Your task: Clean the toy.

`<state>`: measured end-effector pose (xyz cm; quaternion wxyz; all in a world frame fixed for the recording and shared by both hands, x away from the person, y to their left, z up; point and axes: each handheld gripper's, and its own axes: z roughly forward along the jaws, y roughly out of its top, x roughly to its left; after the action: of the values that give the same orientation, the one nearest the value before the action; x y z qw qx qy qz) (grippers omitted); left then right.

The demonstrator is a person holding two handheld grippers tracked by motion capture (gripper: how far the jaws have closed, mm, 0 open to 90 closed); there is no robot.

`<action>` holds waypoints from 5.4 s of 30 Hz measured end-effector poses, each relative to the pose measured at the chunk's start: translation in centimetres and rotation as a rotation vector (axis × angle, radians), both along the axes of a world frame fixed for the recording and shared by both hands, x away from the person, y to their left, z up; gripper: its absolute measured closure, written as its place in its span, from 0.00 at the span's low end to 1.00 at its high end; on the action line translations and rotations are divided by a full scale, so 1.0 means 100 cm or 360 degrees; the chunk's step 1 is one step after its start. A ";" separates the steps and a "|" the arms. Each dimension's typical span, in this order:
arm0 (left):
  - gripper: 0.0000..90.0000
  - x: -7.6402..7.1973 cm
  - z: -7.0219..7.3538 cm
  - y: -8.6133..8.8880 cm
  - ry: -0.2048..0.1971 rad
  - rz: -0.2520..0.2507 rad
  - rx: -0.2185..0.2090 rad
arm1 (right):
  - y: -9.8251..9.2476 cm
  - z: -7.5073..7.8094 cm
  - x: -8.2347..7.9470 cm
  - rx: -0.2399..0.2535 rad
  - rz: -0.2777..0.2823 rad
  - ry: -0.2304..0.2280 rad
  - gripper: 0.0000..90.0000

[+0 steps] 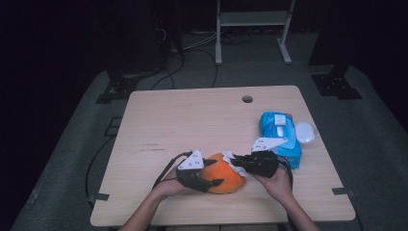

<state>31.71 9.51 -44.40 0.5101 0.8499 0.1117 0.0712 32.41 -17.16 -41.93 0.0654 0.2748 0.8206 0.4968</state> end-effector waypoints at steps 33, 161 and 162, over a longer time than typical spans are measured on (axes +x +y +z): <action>0.33 -0.002 0.001 -0.005 -0.0008 -0.0006 0.0000 | -0.012 0.009 -0.001 0.0062 -0.0037 -0.0004 0.92; 0.39 -0.012 0.017 -0.023 0.0035 0.0089 0.0020 | 0.016 0.032 -0.030 -0.0092 0.0146 -0.0195 0.92; 0.39 -0.014 0.019 -0.025 0.0019 0.0084 0.0031 | 0.020 0.032 -0.031 -0.0077 0.0168 -0.0196 0.92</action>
<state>30.30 7.06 -42.54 0.4990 0.8520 0.1365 0.0806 29.27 -15.17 -38.72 0.0960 0.1985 0.8401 0.4955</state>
